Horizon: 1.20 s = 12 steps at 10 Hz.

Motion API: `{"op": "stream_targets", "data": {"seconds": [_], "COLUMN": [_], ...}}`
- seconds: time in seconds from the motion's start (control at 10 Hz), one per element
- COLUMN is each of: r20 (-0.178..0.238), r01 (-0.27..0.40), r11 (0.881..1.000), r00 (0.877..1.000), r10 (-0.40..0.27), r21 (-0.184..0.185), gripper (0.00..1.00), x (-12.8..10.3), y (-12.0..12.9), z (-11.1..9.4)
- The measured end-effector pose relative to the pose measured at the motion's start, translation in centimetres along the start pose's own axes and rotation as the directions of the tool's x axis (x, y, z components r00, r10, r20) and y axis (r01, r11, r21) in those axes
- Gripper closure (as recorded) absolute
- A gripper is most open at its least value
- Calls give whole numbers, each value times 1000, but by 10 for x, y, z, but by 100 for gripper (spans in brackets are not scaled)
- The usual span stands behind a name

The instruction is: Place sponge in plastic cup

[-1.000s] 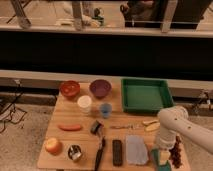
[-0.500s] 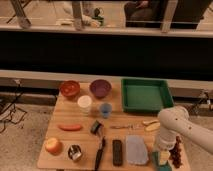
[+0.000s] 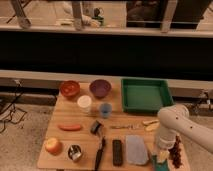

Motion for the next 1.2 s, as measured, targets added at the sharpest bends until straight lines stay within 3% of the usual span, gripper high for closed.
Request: {"op": "stream_targets", "data": {"seconds": [0.5,1.0,1.2], "r20": [24,66,78], "r01": [26,75,101], "r11": [999,992,989], "r00": [999,995,991], "r10": [-27,-81,-109], "r21": [21,97,106], "gripper": [100,100,100], "x": [-12,-28,-37], "y": [2,21,30], "z": [-14,-74,-81]}}
